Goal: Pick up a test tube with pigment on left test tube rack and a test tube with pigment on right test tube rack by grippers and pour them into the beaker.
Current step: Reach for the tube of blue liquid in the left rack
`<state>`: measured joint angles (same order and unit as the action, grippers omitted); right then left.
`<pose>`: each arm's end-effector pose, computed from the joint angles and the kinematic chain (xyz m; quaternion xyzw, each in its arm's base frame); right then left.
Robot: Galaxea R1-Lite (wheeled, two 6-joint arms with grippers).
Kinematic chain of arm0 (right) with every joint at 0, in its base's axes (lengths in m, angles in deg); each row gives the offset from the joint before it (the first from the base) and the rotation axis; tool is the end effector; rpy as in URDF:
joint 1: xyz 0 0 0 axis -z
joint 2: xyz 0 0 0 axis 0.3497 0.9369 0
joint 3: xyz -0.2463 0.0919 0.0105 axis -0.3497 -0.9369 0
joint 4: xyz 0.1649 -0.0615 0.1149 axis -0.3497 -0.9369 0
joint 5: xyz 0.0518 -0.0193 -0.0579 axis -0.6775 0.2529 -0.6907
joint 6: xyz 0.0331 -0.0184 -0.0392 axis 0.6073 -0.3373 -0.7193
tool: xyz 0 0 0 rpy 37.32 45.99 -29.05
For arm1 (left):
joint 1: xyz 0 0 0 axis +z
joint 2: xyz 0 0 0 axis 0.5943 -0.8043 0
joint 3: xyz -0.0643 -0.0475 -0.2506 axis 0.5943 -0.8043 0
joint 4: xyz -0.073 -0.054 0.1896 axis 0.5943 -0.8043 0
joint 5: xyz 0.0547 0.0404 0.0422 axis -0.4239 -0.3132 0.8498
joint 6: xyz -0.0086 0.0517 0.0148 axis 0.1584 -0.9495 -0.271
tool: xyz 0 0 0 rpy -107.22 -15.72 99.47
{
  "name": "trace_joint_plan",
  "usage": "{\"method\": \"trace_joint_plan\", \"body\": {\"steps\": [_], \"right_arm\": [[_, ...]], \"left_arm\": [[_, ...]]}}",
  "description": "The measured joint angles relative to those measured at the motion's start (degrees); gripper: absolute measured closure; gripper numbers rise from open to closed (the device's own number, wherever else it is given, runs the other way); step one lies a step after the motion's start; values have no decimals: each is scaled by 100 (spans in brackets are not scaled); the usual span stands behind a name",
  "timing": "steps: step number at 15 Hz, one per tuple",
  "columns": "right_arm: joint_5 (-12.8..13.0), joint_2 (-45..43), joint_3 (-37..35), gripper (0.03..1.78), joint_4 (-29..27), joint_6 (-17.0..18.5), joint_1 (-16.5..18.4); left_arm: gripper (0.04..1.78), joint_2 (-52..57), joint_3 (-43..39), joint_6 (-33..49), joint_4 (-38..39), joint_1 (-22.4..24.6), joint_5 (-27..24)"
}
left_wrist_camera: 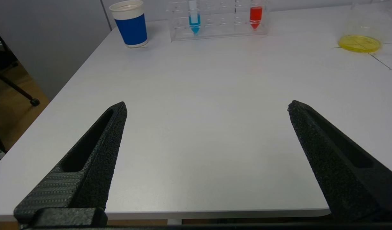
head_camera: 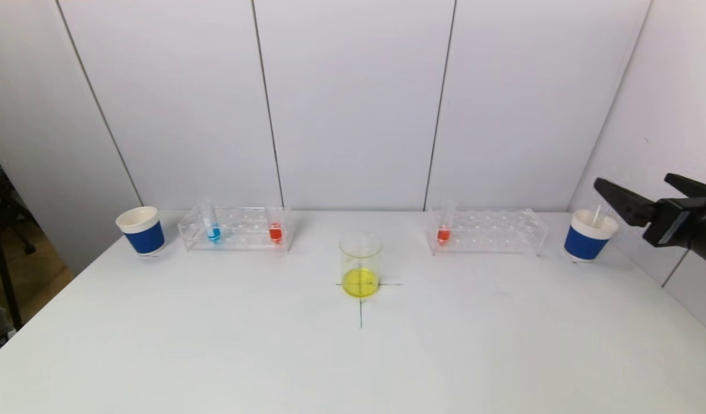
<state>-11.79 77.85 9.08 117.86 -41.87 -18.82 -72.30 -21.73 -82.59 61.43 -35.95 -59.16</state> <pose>0.2599 -0.0019 0.1433 0.0128 -0.0237 0.0369 0.9990 0.0669 0.0004 0.0754 0.0295 0.0070 0.0034 0.9995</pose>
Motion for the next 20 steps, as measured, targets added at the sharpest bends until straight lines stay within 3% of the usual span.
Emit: {"method": "trace_joint_plan", "body": {"steps": [3,5,10,12,14,17,20], "right_arm": [[89,-1420,-612,5,-234,-33,30],[111,-2448,-850,5,-816,-30,50],[111,-5180,-902,5,-3449,-16,63],[207,-6133,-861,5,-4574,-16,11],[341,-6852,-869,5,-5313,-20,-55],[507,-7630,-1006,5,-6027,-129,-105],[718,-7925,-1488,5,-5654,-412,-118]], "left_arm": [[6,0,0,-2,0,0,0],[6,0,0,-5,0,0,0],[6,0,0,-2,0,0,0],[6,0,0,-2,0,0,2],[6,0,0,0,2,0,0],[6,0,0,0,0,0,0],[6,0,0,-2,0,0,0]]}}
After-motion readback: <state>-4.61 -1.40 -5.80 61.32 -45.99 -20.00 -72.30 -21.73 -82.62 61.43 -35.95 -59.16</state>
